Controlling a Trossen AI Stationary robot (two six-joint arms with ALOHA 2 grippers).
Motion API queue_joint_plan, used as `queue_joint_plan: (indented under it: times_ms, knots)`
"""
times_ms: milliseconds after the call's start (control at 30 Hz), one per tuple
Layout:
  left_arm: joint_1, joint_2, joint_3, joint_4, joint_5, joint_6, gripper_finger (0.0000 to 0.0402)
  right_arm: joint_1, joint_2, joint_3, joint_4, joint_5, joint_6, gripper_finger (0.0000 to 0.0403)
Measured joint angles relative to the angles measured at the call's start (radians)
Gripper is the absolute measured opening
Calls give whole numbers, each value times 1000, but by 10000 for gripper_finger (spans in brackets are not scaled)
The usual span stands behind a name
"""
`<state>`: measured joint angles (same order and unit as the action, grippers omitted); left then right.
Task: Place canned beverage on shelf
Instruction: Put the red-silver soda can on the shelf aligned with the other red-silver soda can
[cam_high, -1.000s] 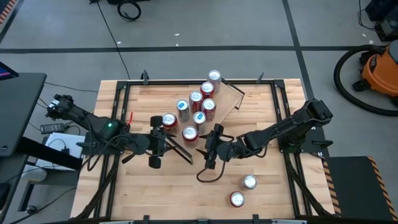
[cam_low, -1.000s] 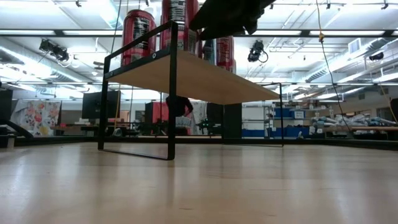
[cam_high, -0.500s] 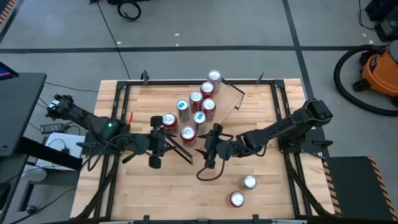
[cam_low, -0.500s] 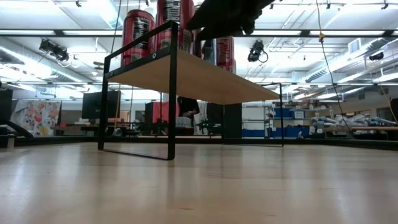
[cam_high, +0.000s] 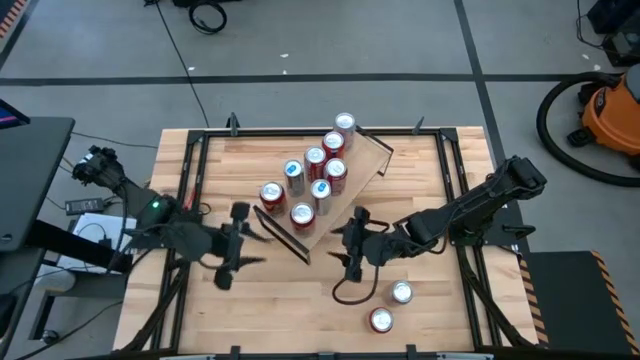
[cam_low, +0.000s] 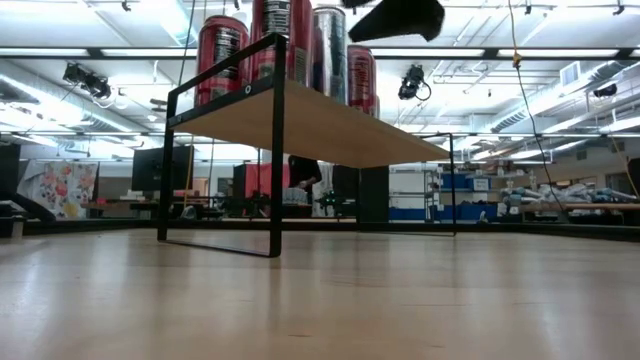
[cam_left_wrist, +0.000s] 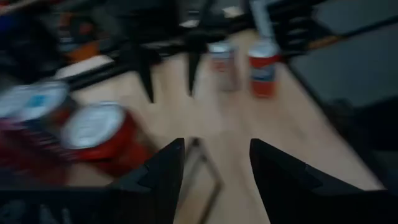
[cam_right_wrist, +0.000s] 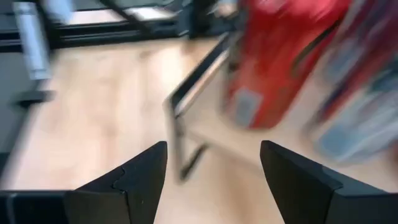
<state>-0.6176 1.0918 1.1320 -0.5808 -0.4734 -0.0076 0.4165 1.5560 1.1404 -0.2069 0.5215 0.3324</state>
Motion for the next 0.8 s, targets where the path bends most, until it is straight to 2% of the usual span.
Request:
queue_joint_plan:
  times_ms: [67, 167, 300, 500, 667, 800]
  knots:
    - [-24, 9, 0, 2, 66, -23, 192, 2, -5, 2, -28, -82, 77, 268]
    - [-53, 47, -2, 6, 97, -33, 192, 12, 23, 64, -172, -142, 175, 268]
    - [-96, 89, -24, 42, 94, -26, 192, 48, 85, 215, -462, -154, 266, 268]
    - [-143, 151, -29, 29, 42, -25, 192, 102, 148, 404, -722, -173, 330, 268]
    - [-156, 189, -29, 30, 24, -27, 192, 127, 160, 425, -755, -285, 339, 271]
    - [-162, 198, -29, 29, 21, -43, 192, 135, 160, 425, -825, -391, 455, 293]
